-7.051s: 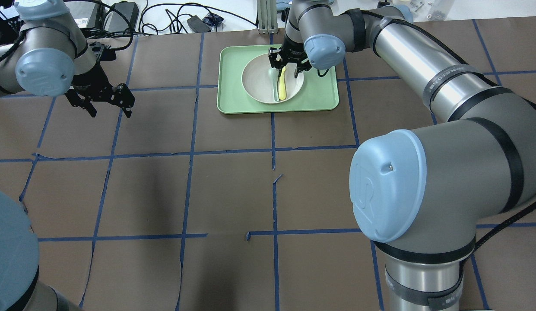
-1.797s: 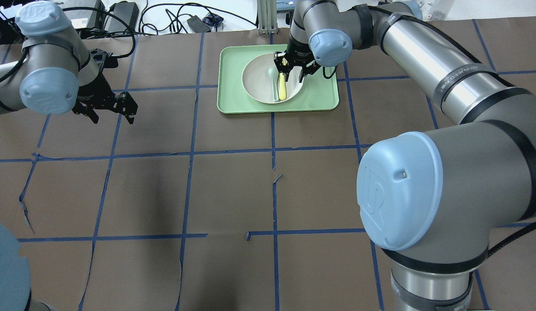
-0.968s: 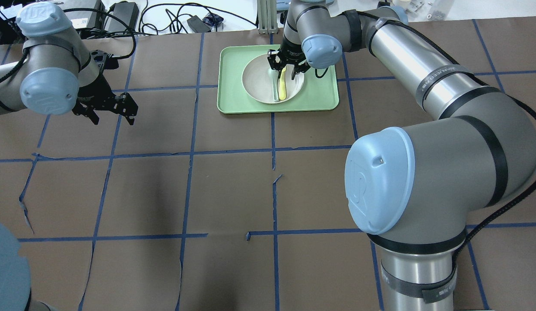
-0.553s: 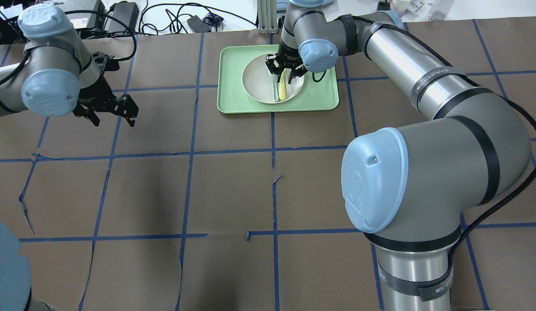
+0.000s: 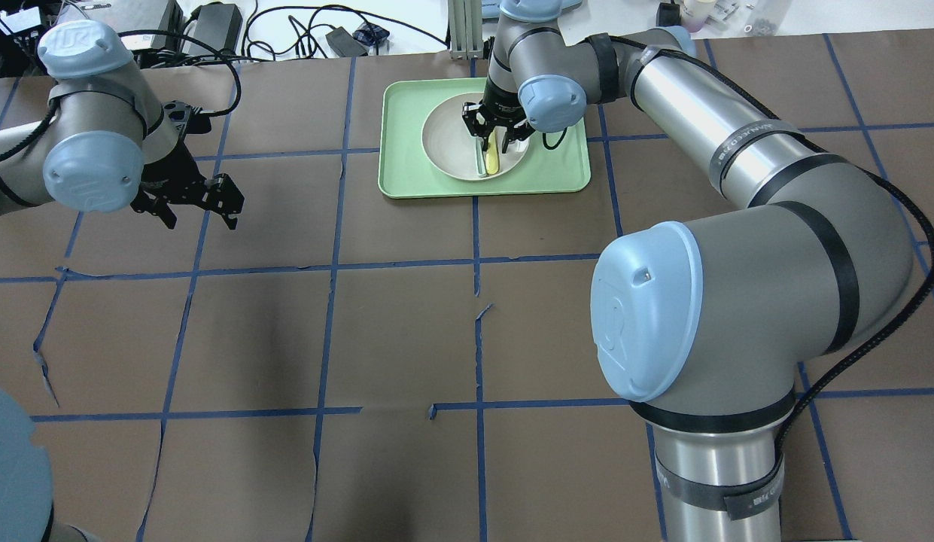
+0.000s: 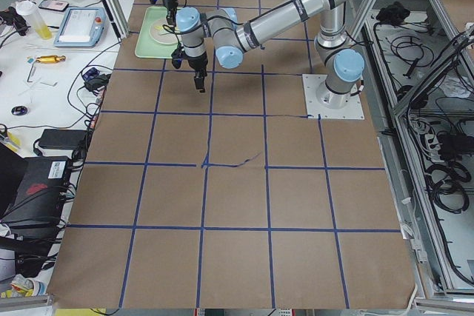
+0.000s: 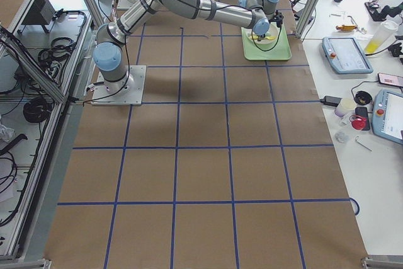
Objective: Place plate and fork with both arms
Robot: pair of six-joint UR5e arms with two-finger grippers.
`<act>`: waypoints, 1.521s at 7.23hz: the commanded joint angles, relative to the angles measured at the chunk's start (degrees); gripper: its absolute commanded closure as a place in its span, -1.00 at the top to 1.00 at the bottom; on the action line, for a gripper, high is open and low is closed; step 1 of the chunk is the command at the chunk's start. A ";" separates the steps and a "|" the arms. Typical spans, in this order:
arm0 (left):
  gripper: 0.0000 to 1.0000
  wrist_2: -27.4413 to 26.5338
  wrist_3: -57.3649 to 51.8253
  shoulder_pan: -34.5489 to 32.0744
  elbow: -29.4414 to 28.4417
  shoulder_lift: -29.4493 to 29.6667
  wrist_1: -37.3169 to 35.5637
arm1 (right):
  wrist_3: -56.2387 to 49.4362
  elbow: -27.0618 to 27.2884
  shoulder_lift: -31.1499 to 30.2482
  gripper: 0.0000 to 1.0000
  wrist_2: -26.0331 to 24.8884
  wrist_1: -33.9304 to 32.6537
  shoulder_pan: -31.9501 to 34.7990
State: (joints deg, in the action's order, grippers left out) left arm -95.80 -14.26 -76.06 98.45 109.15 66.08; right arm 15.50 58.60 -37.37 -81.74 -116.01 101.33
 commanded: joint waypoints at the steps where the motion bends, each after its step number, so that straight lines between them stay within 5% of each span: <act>1: 1.00 -0.18 -0.59 0.12 -0.19 -0.08 -0.60 | -0.39 0.11 0.28 -0.99 0.00 0.08 0.00; 7: 1.00 -0.26 -0.68 0.47 -0.36 -0.43 -0.69 | 0.76 0.37 -6.11 -1.00 -1.04 4.27 0.01; 10: 1.00 -0.18 -0.68 0.47 -0.36 -0.52 -0.60 | -7.38 4.40 -8.50 -1.00 -1.14 5.62 -5.32; 11: 1.00 -0.18 -0.68 0.47 -0.28 -0.52 -0.69 | -14.90 7.81 -9.99 -1.00 2.52 5.53 -8.14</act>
State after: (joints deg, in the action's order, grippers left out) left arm -96.01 -14.95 -75.59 98.10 108.65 65.45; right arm 7.66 63.08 -45.97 -82.13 -110.55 96.50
